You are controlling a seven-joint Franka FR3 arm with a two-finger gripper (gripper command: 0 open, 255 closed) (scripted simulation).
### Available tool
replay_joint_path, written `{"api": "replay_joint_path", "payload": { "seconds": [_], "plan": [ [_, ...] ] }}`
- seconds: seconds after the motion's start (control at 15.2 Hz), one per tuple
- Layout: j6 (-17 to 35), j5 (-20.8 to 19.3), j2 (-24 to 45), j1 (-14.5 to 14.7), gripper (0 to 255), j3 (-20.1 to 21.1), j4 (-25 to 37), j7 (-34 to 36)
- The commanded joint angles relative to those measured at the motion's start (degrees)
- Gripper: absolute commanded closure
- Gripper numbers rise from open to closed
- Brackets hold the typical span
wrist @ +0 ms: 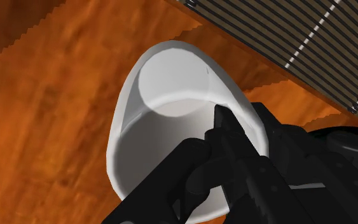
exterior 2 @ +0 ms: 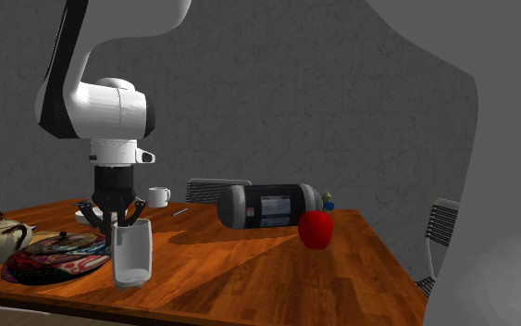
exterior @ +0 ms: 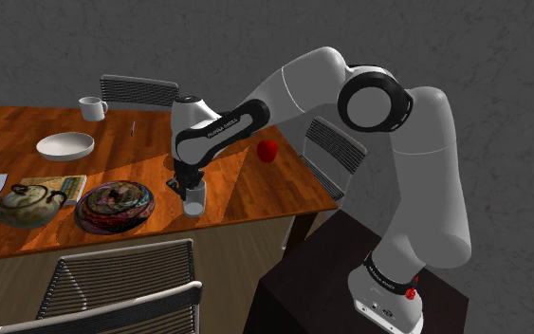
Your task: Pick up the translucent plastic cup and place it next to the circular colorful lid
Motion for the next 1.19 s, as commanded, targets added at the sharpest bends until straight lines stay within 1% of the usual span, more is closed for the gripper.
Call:
{"api": "replay_joint_path", "payload": {
  "seconds": [0.0, 0.07, 0.4, 0.66, 1.12],
  "plan": [
    [0.0, 0.0, 0.0, 0.0, 255, 0.0, 0.0, 0.0],
    [0.0, 0.0, 0.0, 0.0, 0, 0.0, 0.0, 0.0],
    [0.0, 0.0, 0.0, 0.0, 0, 0.0, 0.0, 0.0],
    [-5.2, 0.2, -4.5, -0.2, 0, 0.1, 0.7, -0.1],
    [-5.2, 0.2, -4.5, -0.2, 0, 0.1, 0.7, -0.1]
  ]
}}
